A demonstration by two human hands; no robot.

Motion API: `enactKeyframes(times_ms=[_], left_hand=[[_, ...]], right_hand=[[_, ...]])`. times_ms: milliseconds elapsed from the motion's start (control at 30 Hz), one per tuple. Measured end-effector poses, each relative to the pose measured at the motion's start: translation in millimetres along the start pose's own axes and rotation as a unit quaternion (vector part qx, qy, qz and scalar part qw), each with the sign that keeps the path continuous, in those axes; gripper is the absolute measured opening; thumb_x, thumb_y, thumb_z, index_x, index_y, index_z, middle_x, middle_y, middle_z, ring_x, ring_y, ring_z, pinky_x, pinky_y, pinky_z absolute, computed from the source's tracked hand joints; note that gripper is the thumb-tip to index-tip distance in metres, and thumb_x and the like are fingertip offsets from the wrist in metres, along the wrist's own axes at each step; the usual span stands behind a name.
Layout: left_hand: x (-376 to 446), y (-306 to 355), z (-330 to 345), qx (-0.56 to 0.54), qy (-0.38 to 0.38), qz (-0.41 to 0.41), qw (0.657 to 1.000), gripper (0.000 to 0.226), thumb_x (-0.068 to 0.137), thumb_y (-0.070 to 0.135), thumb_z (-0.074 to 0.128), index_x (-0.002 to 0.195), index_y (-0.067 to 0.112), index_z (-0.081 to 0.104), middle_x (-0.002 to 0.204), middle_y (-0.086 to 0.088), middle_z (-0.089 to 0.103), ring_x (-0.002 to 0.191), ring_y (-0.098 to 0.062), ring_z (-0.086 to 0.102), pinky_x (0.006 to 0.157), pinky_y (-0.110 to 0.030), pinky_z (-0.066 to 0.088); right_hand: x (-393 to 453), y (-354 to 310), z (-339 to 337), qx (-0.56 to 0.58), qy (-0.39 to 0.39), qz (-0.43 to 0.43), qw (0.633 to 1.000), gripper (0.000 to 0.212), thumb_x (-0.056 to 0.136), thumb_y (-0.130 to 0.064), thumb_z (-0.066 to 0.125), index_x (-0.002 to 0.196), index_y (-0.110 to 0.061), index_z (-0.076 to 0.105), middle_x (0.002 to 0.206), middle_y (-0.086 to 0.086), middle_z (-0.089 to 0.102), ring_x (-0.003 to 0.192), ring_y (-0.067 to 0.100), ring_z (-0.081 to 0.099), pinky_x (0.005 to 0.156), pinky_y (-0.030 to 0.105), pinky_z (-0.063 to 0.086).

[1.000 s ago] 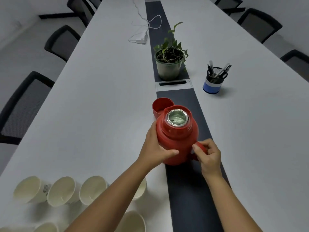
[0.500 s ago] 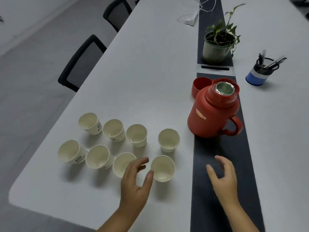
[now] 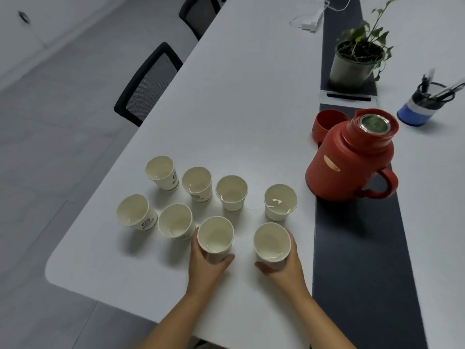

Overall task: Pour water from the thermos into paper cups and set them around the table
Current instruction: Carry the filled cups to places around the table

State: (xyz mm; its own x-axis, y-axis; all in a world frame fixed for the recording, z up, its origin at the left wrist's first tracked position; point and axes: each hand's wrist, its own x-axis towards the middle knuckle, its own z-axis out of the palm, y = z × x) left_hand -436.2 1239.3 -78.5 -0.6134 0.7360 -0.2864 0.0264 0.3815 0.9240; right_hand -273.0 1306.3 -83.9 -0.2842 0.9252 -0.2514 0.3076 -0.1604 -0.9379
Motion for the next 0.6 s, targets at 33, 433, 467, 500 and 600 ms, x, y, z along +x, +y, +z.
enactKeyframes(times_ms=[33,433,467,500,600], left_hand=[[6.2,0.5,2.6,0.010,0.011,0.014,1.000,0.088,0.056,-0.004,0.081,0.125,0.019,0.033,0.123,0.002,0.046,0.113,-0.014,0.045,0.092,-0.018,0.033],[8.2,18.4,-7.8,0.087,-0.126,0.046,0.987,0.073,0.047,-0.018,0.078,0.112,-0.007,0.047,0.111,-0.022,0.057,0.100,-0.034,0.055,0.090,-0.039,0.042],[-1.7,22.4,-2.9,0.099,-0.152,0.054,0.982,0.073,0.047,-0.018,0.078,0.110,-0.001,0.047,0.109,-0.015,0.057,0.097,-0.028,0.054,0.086,-0.031,0.039],[-15.0,27.6,4.3,0.100,-0.184,0.072,0.975,0.072,0.047,-0.017,0.079,0.107,0.008,0.048,0.104,-0.007,0.058,0.095,-0.021,0.053,0.083,-0.024,0.036],[-58.7,32.6,30.9,0.117,-0.299,0.124,0.939,0.054,0.039,0.007,0.078,0.082,0.026,0.050,0.074,0.017,0.063,0.079,0.011,0.058,0.064,0.000,0.037]], right_hand=[[2.3,0.3,3.8,-0.002,0.021,0.001,1.000,0.078,0.054,-0.004,0.083,0.101,-0.047,0.038,0.105,-0.028,0.047,0.094,-0.005,0.049,0.074,0.003,0.037],[-56.3,2.5,17.7,0.078,0.274,0.044,0.957,0.075,0.047,0.002,0.085,0.093,-0.039,0.044,0.092,-0.020,0.057,0.083,-0.009,0.057,0.066,0.003,0.041],[-71.9,5.5,15.1,0.099,0.315,0.043,0.943,0.075,0.045,0.006,0.084,0.094,-0.036,0.045,0.092,-0.018,0.058,0.083,-0.013,0.057,0.066,0.001,0.042],[-88.9,10.2,11.8,0.111,0.354,0.043,0.928,0.076,0.044,0.010,0.083,0.095,-0.033,0.047,0.093,-0.016,0.059,0.082,-0.017,0.056,0.067,-0.001,0.041],[-146.8,30.0,2.7,0.146,0.466,0.083,0.869,0.071,0.042,0.015,0.081,0.098,-0.018,0.054,0.091,-0.001,0.064,0.079,-0.011,0.060,0.065,0.002,0.045]])
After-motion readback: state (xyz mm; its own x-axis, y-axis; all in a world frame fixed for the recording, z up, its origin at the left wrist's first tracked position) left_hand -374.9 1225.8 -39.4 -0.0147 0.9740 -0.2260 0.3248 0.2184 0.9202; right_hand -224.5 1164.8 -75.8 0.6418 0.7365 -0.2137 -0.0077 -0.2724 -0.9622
